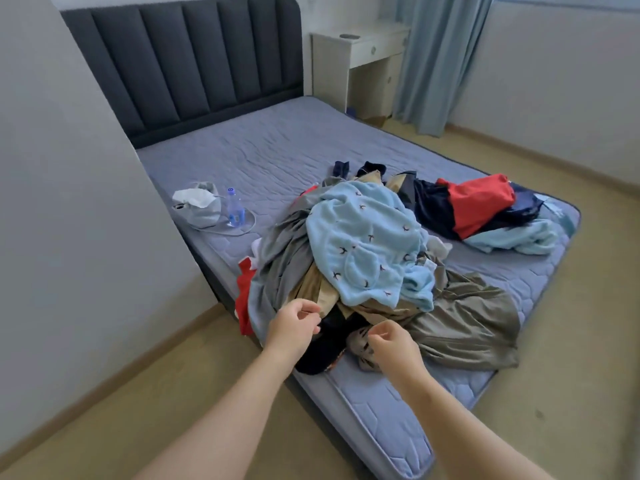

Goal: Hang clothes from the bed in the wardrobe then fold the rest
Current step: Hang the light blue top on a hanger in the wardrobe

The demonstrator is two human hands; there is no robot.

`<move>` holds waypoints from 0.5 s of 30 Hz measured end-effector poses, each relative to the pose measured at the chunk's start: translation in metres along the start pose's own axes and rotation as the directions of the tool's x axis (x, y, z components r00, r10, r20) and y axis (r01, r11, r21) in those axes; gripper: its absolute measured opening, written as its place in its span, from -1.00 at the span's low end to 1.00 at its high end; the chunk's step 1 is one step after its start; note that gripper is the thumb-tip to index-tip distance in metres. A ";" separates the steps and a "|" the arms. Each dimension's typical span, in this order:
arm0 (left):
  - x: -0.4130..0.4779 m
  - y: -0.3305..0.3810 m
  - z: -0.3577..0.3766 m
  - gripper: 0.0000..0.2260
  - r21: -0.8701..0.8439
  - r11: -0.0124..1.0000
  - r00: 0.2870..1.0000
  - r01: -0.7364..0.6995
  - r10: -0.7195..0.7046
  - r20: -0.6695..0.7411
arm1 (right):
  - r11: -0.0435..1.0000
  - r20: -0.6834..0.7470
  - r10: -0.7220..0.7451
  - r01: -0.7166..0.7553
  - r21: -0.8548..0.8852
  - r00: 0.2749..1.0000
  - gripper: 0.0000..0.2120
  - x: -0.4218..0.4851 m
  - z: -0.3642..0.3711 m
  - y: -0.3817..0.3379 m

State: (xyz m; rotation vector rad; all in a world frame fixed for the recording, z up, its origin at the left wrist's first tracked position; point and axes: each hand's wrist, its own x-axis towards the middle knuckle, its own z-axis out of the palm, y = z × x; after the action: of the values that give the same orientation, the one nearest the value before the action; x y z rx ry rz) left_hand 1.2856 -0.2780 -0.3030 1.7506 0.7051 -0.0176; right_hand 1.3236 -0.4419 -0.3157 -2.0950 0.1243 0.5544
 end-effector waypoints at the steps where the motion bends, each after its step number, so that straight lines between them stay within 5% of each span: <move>1: 0.012 0.007 0.010 -0.84 0.014 1.000 1.000 0.002 -0.002 0.021 | 1.000 -0.010 0.017 -0.018 -0.007 1.000 -0.86 0.010 -0.008 0.001; 9: 0.111 0.041 0.107 -0.83 0.092 0.995 0.995 0.039 -0.047 0.083 | 0.998 0.013 0.063 -0.062 -0.025 0.998 -0.89 0.130 -0.071 0.009; 15: 0.177 0.017 0.186 -0.85 0.041 0.964 0.963 0.264 -0.261 -0.063 | 0.973 0.193 0.082 -0.036 -0.228 0.978 -0.90 0.238 -0.107 0.038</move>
State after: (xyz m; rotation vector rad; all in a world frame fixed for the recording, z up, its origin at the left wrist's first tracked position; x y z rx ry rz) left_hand 1.5021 -0.3666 -0.4109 1.6980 0.9831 -0.1683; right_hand 1.5608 -0.5212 -0.3985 -2.2427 0.0073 0.8472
